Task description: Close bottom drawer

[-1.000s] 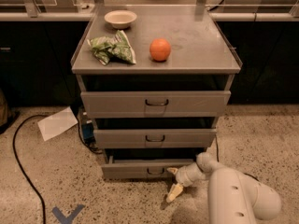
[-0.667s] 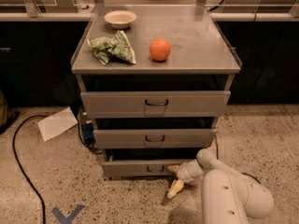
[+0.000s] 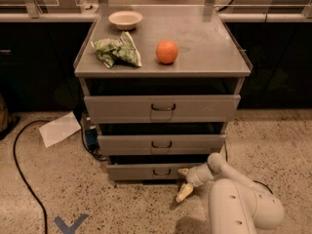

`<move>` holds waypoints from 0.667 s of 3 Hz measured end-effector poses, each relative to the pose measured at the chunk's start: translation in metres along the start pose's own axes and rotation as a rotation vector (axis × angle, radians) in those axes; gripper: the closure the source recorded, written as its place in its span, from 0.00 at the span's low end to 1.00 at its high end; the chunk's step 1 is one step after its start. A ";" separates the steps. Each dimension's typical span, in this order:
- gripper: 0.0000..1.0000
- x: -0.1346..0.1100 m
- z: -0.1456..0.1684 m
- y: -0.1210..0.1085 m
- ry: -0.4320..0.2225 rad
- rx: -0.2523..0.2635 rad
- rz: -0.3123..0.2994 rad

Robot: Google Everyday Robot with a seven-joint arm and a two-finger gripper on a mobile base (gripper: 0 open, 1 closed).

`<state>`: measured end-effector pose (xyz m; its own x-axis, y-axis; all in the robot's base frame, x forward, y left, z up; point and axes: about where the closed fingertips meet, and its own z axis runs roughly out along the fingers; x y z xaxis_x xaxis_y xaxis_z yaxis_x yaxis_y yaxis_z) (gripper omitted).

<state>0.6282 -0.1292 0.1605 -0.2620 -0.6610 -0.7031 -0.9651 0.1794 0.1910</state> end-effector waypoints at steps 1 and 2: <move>0.00 -0.008 -0.007 -0.011 -0.046 0.031 -0.019; 0.00 -0.008 -0.007 -0.011 -0.046 0.031 -0.019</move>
Offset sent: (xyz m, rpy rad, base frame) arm 0.0562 -0.0049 0.0231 0.0845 -0.1097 -0.1167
